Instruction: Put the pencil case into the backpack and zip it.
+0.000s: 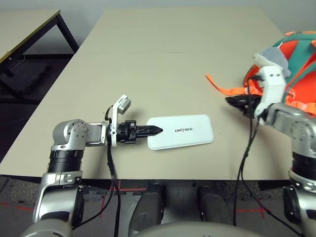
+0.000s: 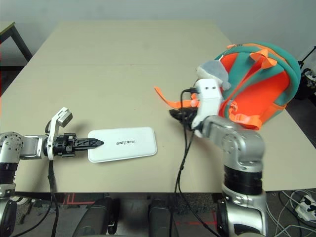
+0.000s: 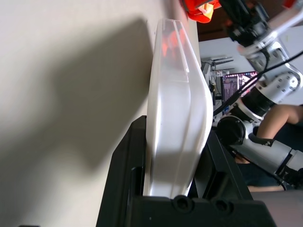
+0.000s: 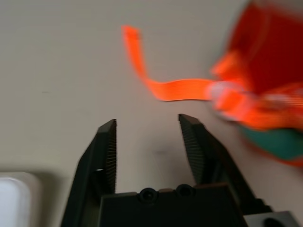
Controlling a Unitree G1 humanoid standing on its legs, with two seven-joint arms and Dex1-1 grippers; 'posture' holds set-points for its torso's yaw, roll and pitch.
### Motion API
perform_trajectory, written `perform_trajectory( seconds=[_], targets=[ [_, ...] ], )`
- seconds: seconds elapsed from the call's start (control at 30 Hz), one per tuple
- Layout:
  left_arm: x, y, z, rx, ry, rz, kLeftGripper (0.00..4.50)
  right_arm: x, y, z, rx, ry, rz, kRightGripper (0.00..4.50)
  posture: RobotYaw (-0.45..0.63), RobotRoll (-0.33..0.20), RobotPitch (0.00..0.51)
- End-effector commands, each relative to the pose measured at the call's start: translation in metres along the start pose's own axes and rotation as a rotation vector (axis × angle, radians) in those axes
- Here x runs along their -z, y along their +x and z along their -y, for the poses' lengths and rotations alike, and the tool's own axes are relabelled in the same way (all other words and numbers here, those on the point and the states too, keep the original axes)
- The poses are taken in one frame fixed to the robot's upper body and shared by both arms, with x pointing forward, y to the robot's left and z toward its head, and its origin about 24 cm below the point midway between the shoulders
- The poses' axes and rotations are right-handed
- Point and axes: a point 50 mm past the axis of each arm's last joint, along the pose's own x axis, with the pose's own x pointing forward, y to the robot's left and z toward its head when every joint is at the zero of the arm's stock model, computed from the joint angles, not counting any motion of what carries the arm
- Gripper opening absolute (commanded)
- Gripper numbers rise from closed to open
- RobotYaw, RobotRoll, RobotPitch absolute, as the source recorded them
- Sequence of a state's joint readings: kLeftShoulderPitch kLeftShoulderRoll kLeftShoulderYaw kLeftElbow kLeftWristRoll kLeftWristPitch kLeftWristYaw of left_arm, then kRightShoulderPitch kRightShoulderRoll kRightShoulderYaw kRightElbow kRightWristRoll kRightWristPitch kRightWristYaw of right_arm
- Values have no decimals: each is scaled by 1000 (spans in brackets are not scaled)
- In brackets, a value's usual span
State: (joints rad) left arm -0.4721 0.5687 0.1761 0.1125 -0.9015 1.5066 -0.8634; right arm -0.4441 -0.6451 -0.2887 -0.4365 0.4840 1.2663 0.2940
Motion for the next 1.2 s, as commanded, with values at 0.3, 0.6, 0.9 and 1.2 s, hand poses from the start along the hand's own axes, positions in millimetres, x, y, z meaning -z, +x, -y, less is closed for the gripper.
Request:
perform_trajectory(
  seconds=[0.3,0.6,0.9,1.2],
  targets=[
    [-24,-5,3,-54,95,75,1414,-24,-32,28,235,7,-17,4500,6,0,150],
    [-25,-4,5,-44,105,91,1414,-20,-2,38,285,51,26,4500,40,0,159],
    [-21,-5,10,-49,102,119,1413,-8,15,63,461,93,72,4500,89,0,168],
    [-15,-11,7,-63,82,135,1413,-15,35,61,472,167,205,4500,96,0,168]
  ],
)
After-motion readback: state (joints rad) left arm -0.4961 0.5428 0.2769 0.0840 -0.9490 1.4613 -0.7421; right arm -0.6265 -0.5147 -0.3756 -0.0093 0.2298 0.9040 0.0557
